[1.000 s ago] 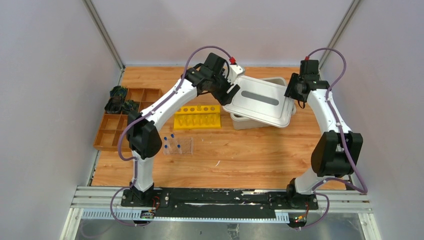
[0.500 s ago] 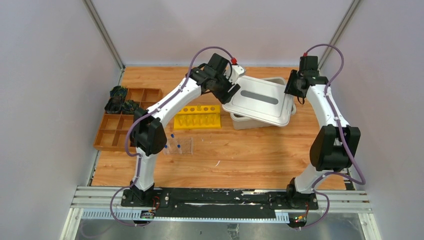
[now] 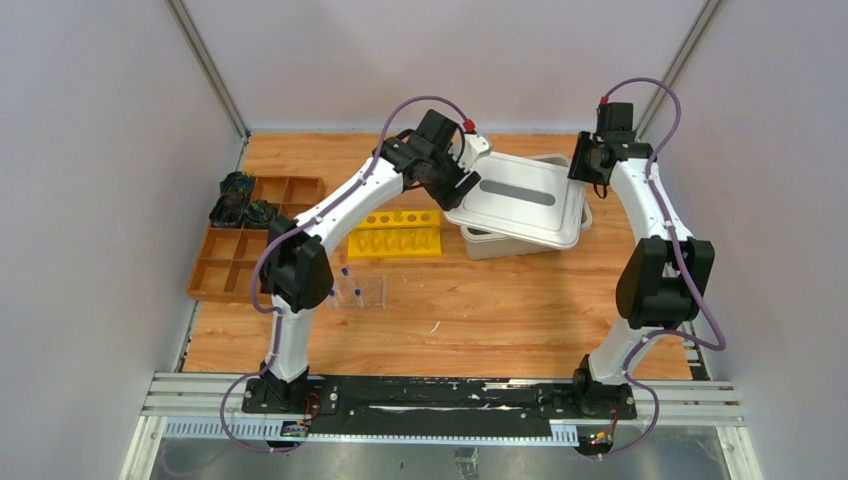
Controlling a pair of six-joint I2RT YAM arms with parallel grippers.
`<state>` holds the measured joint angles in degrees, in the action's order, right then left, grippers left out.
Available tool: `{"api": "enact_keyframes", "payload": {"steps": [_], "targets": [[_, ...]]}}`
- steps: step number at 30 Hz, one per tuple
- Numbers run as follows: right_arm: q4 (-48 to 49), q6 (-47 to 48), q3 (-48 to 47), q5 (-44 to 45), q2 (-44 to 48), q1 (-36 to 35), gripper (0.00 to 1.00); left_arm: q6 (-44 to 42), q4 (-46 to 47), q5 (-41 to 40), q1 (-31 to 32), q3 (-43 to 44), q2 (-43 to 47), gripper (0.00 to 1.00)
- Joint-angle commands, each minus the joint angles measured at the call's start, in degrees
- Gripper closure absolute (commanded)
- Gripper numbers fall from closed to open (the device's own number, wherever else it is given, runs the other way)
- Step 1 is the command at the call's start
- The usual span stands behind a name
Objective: Organize the chemistry lab equipment
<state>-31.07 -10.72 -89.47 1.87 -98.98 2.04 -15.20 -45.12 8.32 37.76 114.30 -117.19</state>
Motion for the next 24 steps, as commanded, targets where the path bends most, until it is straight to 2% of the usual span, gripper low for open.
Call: {"api": "enact_keyframes", "payload": {"steps": [1,10,18,24], "targets": [[-1.2,1.5,-3.1,-0.7,-3.0,0.8,0.56,-1.2,-0.3,0.1,1.2,-1.6,2.4,0.32],[-1.3,2.8,-8.4,-1.0,-7.7,0.8,0.55,1.0,-0.3,4.2,3.1,-3.8,4.6,0.3],[-1.8,1.9,-11.6,-5.4,-10.9,0.7,0.53,2.3,-0.3,7.0,3.1,-5.1,5.3,0.29],[-2.2,2.1,-14.5,-6.6,-13.1,0.8,0.53,4.8,-0.3,11.6,3.1,-4.4,5.2,0.23]]}}
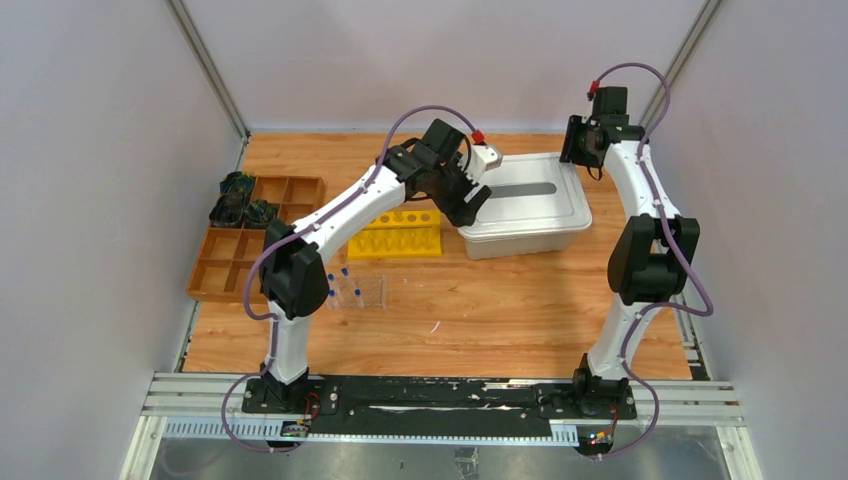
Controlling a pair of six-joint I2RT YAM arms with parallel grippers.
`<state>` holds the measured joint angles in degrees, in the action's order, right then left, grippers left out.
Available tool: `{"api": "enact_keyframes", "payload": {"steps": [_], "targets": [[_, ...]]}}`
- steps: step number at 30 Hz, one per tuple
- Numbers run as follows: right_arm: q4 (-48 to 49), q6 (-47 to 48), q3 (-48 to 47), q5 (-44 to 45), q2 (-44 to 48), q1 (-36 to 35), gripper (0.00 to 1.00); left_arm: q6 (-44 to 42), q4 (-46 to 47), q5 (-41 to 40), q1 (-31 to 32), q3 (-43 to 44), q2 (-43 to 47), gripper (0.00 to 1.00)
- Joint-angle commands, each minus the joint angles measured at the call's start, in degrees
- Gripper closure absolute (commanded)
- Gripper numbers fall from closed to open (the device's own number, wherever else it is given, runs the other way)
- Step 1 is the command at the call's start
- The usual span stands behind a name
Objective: Organize the chemistry lab equipment
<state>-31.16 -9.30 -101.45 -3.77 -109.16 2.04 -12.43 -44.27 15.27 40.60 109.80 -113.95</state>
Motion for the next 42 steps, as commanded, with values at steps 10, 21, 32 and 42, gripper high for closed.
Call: {"api": "enact_keyframes", "payload": {"steps": [10,21,32,42], "targets": [[-3.0,0.0,-4.5,-2.0,-5.4,0.7,0.52,2.8,-0.4,3.6,0.2,1.1,0.9,0.2],[-2.8,-1.9,-0.8,0.7,-5.0,0.7,0.49,1.0,-0.9,-0.4,0.1,1.6,4.3,0.01],[2.8,-2.1,4.8,9.4,12.9,-1.1,0.17,2.1,-7.1,1.2,-10.1,-2.3,19.3,0.0],[12.7,-2.2,35.9,11.9,42.7,-12.1,0.03,-2.1,-6.2,-1.8,-32.2,-25.8,45.1,0.0]]}}
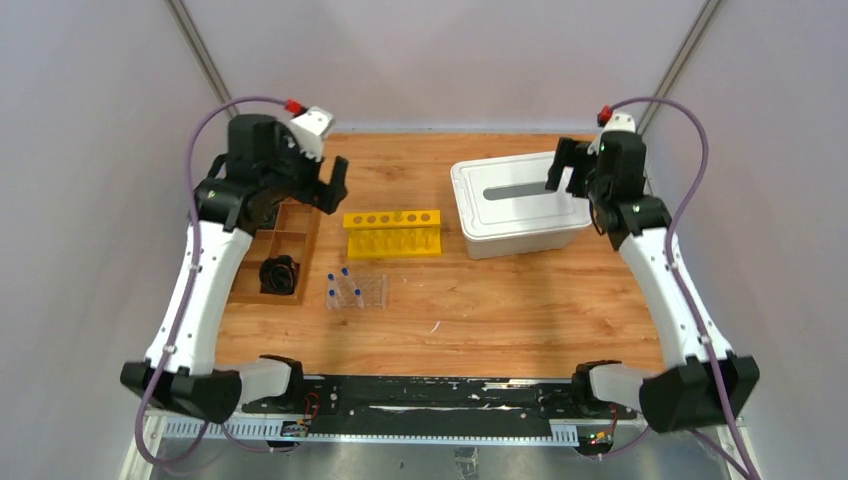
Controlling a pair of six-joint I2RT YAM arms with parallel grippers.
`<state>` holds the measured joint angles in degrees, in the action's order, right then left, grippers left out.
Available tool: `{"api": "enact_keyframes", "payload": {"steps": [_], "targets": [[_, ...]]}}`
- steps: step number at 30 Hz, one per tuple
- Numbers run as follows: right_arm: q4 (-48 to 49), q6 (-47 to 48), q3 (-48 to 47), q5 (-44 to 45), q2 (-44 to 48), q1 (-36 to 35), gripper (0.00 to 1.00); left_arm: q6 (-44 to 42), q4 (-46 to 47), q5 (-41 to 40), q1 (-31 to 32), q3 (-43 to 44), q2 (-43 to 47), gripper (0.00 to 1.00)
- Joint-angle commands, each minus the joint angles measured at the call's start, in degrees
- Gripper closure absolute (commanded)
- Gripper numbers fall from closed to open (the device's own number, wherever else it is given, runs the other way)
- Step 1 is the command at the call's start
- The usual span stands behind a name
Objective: Organize the chemistry lab equipment
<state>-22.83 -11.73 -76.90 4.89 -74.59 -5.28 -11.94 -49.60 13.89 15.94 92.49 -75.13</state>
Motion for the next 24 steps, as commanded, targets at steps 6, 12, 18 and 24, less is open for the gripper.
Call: {"api": "enact_keyframes", "payload": {"steps": [6,12,18,24], "targets": [[16.3,5.2,35.5,10.7,25.9,-10.3,0.01,-8.3,9.0,-1.5,-17.1,-31.9,22.0,0.0],[23.8,6.6,50.7,18.9,34.6,-12.3,0.0,-7.9,21.8,-3.7,-18.1,-53.3,34.6,0.0],[36.2,4.5,60.8,25.1,34.1,-12.2,0.0,-5.0,35.7,-5.0,-18.1,-64.4,34.1,0.0],[44.5,7.1,61.0,31.3,27.3,-12.1,0.0,-2.0,46.8,-5.3,-18.1,-67.6,26.8,0.0]]}}
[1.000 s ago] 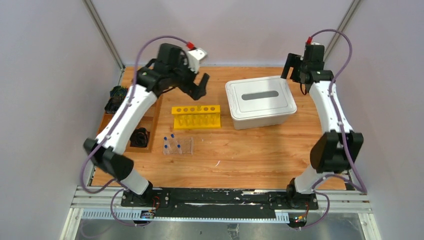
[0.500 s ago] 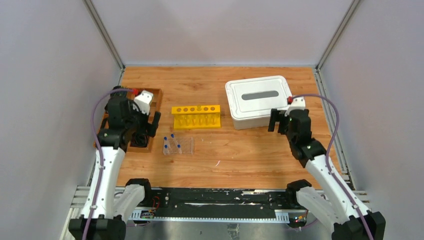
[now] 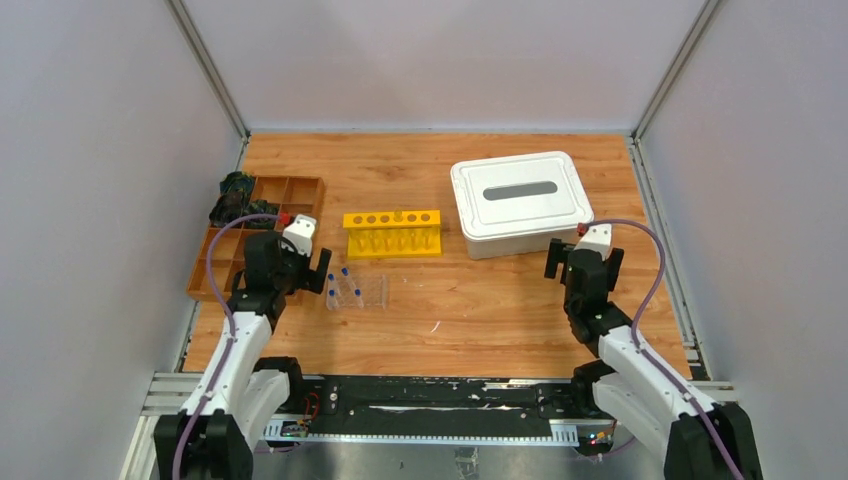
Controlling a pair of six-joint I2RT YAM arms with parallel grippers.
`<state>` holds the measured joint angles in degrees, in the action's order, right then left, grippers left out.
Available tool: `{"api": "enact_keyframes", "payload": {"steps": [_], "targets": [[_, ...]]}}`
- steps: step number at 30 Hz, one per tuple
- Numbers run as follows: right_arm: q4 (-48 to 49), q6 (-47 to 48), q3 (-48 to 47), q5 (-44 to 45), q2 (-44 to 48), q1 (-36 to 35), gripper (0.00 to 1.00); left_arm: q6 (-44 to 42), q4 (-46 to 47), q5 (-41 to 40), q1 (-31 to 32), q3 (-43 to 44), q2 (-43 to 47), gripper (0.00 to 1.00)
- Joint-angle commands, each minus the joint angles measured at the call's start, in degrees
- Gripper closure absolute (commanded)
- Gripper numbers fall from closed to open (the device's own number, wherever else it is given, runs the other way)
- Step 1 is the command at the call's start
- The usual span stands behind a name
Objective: Organize the chemistry lab equipment
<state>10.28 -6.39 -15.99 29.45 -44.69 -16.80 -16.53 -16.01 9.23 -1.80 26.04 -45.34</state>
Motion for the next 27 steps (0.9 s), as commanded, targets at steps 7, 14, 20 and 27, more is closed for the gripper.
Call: {"api": "enact_keyframes", "payload": {"steps": [7,14,20,27], "targets": [[25.8,4.1,5.6,9.7,-9.4,1.1,0.0,5.0,24.3,1.0,-0.6,-3.0,-9.5,0.0],[32.5,2.1,7.3,9.2,-14.7,4.8,0.0,7.2,34.3,0.4,-0.7,-3.8,-18.0,0.0],[35.2,3.1,5.5,4.8,-19.2,9.7,0.0,6.9,40.9,-0.6,-0.8,-6.0,-20.7,0.0],[40.2,3.0,5.2,1.2,-24.7,12.5,0.0,12.0,54.8,-1.2,-0.9,-11.7,-18.1,0.0]]}}
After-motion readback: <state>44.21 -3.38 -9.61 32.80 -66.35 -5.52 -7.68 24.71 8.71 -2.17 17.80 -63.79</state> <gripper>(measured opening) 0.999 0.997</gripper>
